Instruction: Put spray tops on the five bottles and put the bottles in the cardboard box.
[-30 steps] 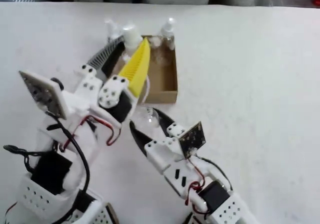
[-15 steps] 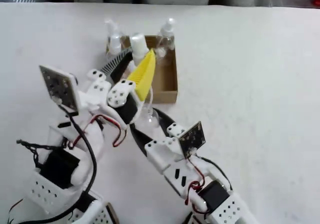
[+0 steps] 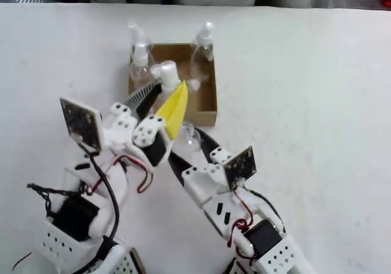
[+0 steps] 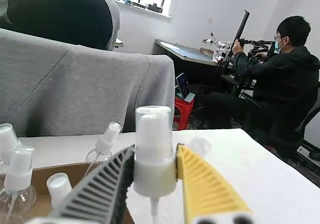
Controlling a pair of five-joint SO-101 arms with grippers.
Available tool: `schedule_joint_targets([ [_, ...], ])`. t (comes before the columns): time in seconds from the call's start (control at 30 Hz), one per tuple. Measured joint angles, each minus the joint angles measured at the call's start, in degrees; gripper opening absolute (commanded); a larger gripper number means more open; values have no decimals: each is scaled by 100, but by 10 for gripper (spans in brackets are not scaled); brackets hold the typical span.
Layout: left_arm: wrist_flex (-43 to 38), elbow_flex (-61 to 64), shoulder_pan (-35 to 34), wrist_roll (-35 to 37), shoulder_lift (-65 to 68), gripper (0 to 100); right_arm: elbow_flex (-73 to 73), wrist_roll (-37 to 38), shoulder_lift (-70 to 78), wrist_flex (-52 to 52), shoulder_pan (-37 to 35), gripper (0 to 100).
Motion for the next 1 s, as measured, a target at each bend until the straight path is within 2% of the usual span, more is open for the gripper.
schedule_joint_targets([
  [0.13, 0, 571, 185, 9, -378, 23, 35, 0, 0, 0, -9, 23],
  [0.37, 9, 633, 334, 9, -519, 23, 79, 9, 0, 0, 9, 23],
  [0.53, 404, 633, 343, 0, -536, 23, 79, 9, 0, 0, 9, 23],
  [0.73, 519, 686, 378, -527, -536, 22, 79, 18, 0, 0, 9, 23],
  [1.0, -123, 1459, 492, -624, -633, 22, 79, 18, 0, 0, 123, 23],
])
